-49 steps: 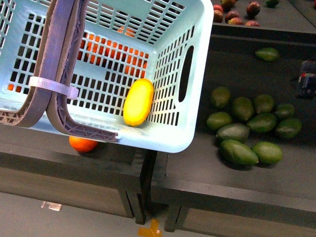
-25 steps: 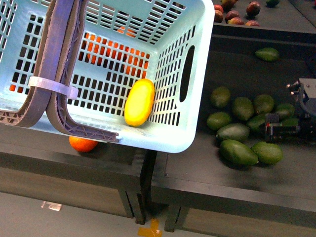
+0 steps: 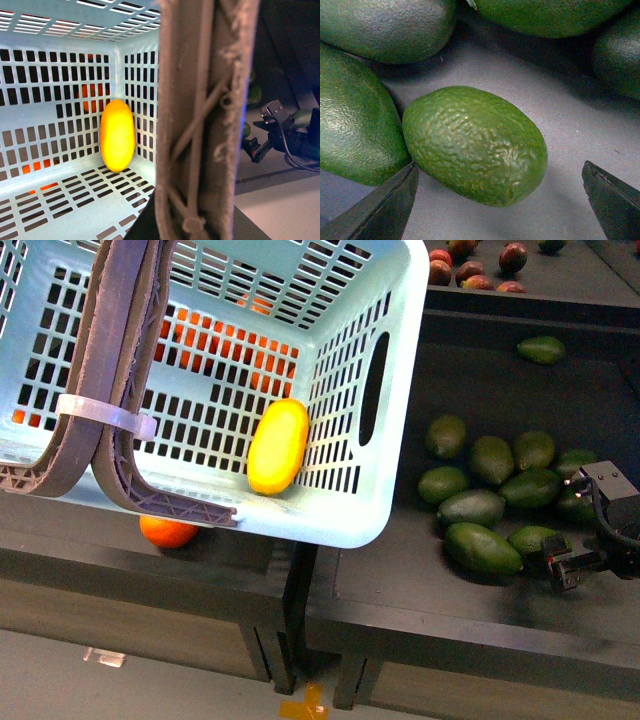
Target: Pick mango and avocado into basket
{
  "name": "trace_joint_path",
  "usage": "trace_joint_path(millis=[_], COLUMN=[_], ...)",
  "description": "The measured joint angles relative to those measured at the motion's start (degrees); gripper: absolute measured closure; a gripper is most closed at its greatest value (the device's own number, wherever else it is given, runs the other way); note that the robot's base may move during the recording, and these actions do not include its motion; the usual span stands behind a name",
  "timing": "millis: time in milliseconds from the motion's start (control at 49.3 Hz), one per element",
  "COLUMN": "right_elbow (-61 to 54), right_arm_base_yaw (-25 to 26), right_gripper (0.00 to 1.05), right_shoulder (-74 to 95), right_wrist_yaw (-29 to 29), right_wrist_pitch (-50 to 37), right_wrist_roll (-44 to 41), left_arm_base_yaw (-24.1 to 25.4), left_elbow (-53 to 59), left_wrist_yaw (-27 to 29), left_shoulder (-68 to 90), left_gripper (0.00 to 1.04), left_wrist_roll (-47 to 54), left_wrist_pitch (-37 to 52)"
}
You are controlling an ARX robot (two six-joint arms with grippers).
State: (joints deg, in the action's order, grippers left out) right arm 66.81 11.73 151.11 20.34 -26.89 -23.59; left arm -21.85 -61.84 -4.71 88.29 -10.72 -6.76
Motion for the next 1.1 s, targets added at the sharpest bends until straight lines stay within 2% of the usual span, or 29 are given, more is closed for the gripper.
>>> trace_joint_path(millis=[467, 1035, 1096], right_elbow=[3.87, 8.81, 8.85], right_arm_base_yaw=[-2.1, -3.26, -3.23], right_gripper=[0.08, 0.08, 0.18], right_shoulder=[5.05, 8.04, 8.24], right_wrist_yaw=[-0.15, -1.16, -1.4], right_wrist_pitch=[-6.03, -5.55, -5.77], right_wrist_roll=[6.32, 9.64, 10.01], left_arm_base_yaw=[-0.02, 0.0, -0.02], left_elbow=[0.0, 0.0, 0.0], left_wrist_yaw=[-0.02, -0.02, -0.02], left_shoulder=[0.0, 0.0, 0.0], left_gripper=[0.99, 0.99, 0.99], left_wrist_roll=[0.02, 0.02, 0.0], left_wrist_pitch=[0.0, 0.0, 0.0])
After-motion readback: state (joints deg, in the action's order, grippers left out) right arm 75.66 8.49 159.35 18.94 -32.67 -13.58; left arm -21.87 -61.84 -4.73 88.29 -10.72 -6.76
